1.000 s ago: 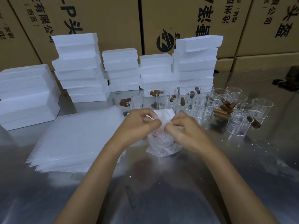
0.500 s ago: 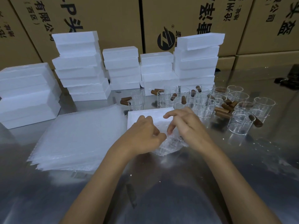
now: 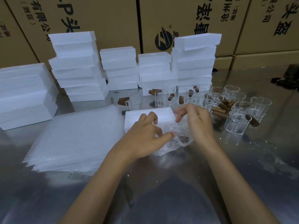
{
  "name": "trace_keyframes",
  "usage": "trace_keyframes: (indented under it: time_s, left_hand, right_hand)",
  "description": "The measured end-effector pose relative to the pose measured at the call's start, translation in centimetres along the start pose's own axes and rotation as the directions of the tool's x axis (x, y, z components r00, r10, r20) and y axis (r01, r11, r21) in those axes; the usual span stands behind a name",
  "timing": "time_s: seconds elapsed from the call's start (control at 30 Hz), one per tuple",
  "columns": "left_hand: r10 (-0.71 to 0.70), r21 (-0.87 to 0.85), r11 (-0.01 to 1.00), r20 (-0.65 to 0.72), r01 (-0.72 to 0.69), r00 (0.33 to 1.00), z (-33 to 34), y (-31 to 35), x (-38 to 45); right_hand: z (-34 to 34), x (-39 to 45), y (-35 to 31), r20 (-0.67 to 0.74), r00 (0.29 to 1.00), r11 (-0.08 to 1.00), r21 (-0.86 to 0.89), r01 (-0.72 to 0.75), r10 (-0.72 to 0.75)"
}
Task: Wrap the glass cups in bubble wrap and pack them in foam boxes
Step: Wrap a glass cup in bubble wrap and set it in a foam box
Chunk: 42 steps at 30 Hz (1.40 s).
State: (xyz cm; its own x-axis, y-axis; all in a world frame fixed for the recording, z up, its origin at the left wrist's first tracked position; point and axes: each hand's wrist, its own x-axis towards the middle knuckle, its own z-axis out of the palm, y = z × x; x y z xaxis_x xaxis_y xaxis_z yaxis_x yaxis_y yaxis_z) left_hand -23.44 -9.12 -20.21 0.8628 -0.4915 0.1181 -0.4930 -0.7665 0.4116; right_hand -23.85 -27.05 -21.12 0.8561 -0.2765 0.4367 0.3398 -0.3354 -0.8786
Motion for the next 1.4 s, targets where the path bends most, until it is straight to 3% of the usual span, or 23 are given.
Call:
trace_keyframes:
  time_s: [0.1, 0.17, 0.27, 0.37, 0.43, 0.5, 0.57, 0.67, 0.8, 1.17, 1.3, 1.4]
  left_hand:
    - [0.054, 0.140, 0.989, -0.021, -0.051, 0.998, 0.6, 0.3, -0.1]
    - [0.071, 0.168, 0.984, -0.053, -0.061, 0.996, 0.7, 0.4, 0.1]
    - [0.030, 0.013, 1.000, -0.136, -0.028, 0.990, -0.2, 0.5, 0.2]
    - [0.024, -0.127, 0.990, -0.305, -0.066, 0.952, -2.0, -0.3, 0.0]
    - [-0.007, -0.141, 0.988, -0.441, -0.061, 0.897, -2.7, -1.2, 0.2]
    - [-0.050, -0.114, 0.993, -0.558, -0.017, 0.828, -2.6, -2.0, 0.5]
    - [-0.081, -0.089, 0.996, -0.610, 0.033, 0.788, -2.0, -2.7, 0.9]
    - [-0.117, -0.072, 0.993, -0.564, 0.093, 0.817, -1.1, -3.8, 1.4]
    - [-0.136, -0.054, 0.991, -0.471, 0.125, 0.872, 0.0, -3.9, 1.8]
    - [-0.162, 0.032, 0.982, -0.360, 0.185, 0.919, 0.7, -3.6, 2.2]
    - [-0.201, -0.135, 0.977, -0.296, 0.168, 0.934, -0.7, -3.3, 1.9]
    - [-0.194, -0.288, 0.956, -0.452, 0.064, 0.871, -3.6, -3.5, 2.9]
  right_hand:
    - [-0.7, 0.6, 0.5, -0.089, 0.985, 0.989, 0.016, -0.150, 0.150]
    - [-0.9, 0.9, 0.7, -0.010, 0.965, 0.965, -0.008, -0.261, 0.261]
    - [-0.6, 0.9, 1.1, 0.151, 0.920, 0.922, 0.088, -0.376, 0.361]
    - [-0.3, 0.8, 1.3, 0.178, 0.892, 0.866, 0.221, -0.448, 0.415]
    - [-0.1, 0.6, 1.5, 0.185, 0.908, 0.901, 0.157, -0.404, 0.375]
    - [0.3, 0.3, 2.1, 0.225, 0.937, 0.963, -0.091, -0.253, 0.267]
    - [0.9, -0.3, 2.8, 0.312, 0.925, 0.945, -0.303, -0.121, 0.218]
    - [1.4, -1.0, 3.2, 0.332, 0.924, 0.909, -0.416, -0.039, 0.191]
    - [1.3, -0.8, 3.2, 0.319, 0.931, 0.934, -0.351, -0.059, 0.179]
    - [1.3, -0.5, 3.2, 0.286, 0.927, 0.944, -0.288, -0.158, 0.242]
    - [1.2, -0.3, 3.5, 0.306, 0.922, 0.952, -0.263, -0.158, 0.238]
    - [1.4, 0.3, 3.5, 0.267, 0.931, 0.968, -0.117, -0.224, 0.248]
